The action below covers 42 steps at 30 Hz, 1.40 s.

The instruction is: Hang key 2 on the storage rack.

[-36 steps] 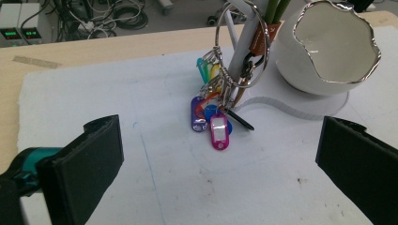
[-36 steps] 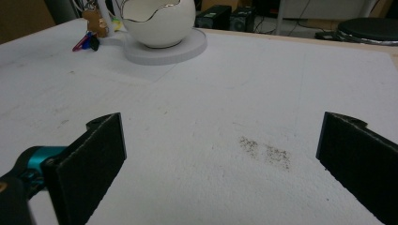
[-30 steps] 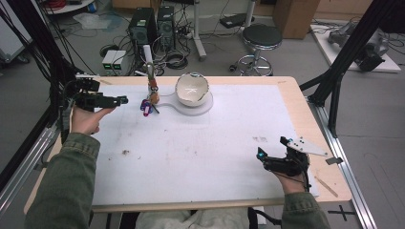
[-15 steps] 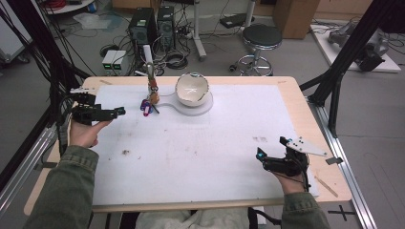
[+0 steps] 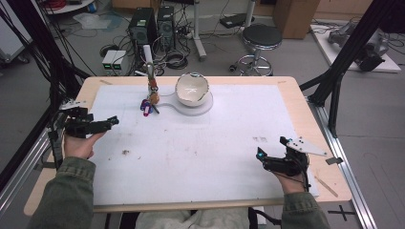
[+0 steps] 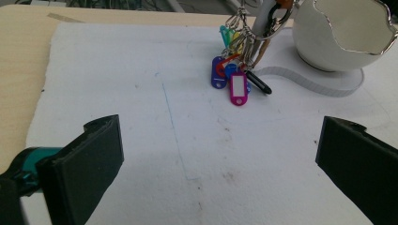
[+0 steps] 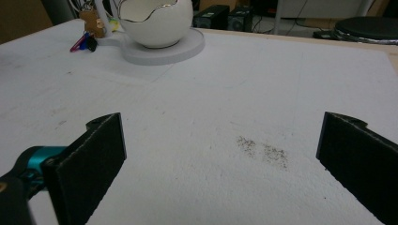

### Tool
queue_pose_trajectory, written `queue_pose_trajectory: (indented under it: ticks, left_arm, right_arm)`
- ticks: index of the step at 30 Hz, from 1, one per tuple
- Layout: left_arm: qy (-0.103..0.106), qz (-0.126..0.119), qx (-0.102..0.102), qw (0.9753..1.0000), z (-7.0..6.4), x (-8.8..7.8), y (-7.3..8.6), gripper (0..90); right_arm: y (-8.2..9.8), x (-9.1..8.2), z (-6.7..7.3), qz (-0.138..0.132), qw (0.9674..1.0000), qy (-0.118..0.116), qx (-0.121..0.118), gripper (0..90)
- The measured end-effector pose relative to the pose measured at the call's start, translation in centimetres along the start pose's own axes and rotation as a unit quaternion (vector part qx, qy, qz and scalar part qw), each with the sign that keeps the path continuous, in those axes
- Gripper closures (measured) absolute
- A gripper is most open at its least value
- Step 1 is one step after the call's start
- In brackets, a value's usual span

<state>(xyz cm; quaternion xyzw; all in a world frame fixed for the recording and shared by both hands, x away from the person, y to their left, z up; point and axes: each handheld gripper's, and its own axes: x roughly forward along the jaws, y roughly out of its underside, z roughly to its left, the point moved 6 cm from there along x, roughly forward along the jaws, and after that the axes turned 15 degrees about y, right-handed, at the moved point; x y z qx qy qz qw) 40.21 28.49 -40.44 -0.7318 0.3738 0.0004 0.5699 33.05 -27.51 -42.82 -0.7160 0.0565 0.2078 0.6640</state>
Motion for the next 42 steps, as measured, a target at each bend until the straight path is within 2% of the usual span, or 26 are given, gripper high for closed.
queue_pose_trajectory:
  ticks: [8, 14, 17, 20, 25, 28, 31, 33, 38, 42]
  left_arm:
    - [-0.007, -0.016, 0.001, 0.9998, 0.6, -0.5, 1.4, 1.6]
    - [-0.015, -0.030, 0.014, 0.9994, 0.7, -1.2, 2.3, 1.7]
    - [-0.009, -0.042, 0.019, 0.9989, 0.7, -1.5, 2.8, 1.6]
    - [-0.011, -0.044, 0.033, 0.9984, 0.7, -1.6, 3.0, 1.7]
    - [-0.013, -0.059, 0.035, 0.9976, 0.4, -1.9, 3.6, 1.7]
    - [-0.024, -0.056, 0.040, 0.9974, 0.5, -1.9, 4.4, 1.7]
    - [-0.031, -0.063, 0.041, 0.9967, 0.4, -2.2, 4.8, 1.6]
    - [-0.023, -0.071, 0.035, 0.9966, 0.1, -2.4, 5.1, 1.7]
    - [-0.022, -0.068, 0.059, 0.9957, -0.2, -2.7, 5.6, 1.6]
    - [-0.020, -0.068, 0.063, 0.9955, -0.2, -2.5, 5.7, 1.6]
  right_arm:
    - [0.0, 0.1, 0.0, 0.001, 1.0000, 0.002, -0.002, 0.9]
    - [0.0, 0.1, 0.0, 0.002, 1.0000, 0.001, -0.002, 0.9]
    - [0.1, 0.2, 0.0, 0.002, 1.0000, 0.001, 0.000, 0.9]
    - [0.0, 0.3, 0.0, 0.001, 1.0000, 0.002, -0.001, 0.9]
    - [0.0, 0.3, 0.2, 0.004, 1.0000, 0.002, -0.003, 0.9]
    - [0.0, 0.3, 0.1, 0.003, 1.0000, 0.002, -0.003, 0.9]
    - [-0.1, 0.3, 0.1, 0.000, 1.0000, 0.001, -0.003, 0.9]
    - [0.0, 0.3, 0.1, 0.001, 1.0000, -0.001, -0.002, 0.9]
    - [-0.1, 0.3, 0.2, 0.001, 1.0000, 0.001, -0.006, 0.9]
    - [0.0, 0.4, 0.2, 0.001, 0.9999, 0.003, -0.014, 0.9]
